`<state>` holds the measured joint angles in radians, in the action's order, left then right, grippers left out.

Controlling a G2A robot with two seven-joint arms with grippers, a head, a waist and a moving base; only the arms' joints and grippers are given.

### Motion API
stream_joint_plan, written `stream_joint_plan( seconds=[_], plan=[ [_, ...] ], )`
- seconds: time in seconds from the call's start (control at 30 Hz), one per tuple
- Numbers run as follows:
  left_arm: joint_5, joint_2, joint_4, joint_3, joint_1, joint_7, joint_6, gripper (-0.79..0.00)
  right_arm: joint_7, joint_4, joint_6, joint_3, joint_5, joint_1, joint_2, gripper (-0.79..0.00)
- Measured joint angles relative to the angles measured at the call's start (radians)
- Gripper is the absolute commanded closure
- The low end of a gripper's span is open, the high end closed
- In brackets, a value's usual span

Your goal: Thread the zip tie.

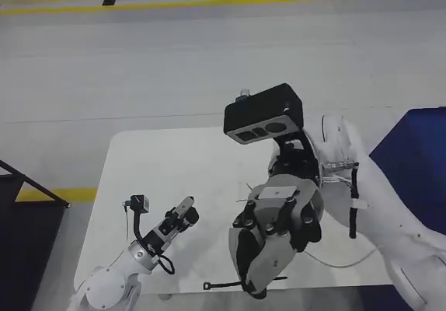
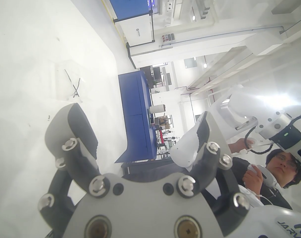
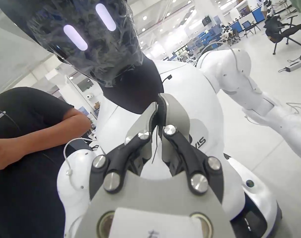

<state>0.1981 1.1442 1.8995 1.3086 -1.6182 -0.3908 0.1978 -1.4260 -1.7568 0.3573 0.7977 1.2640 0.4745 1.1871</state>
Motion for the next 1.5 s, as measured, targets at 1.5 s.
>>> stream_joint_plan(
  seconds=[1.5],
  plan=[
    [0.000, 0.000, 0.000, 0.000, 0.000, 0.000, 0.000, -0.785, 0.246, -0.258, 0.283, 0.304, -0.468, 0.135, 0.032, 0.000]
  ],
)
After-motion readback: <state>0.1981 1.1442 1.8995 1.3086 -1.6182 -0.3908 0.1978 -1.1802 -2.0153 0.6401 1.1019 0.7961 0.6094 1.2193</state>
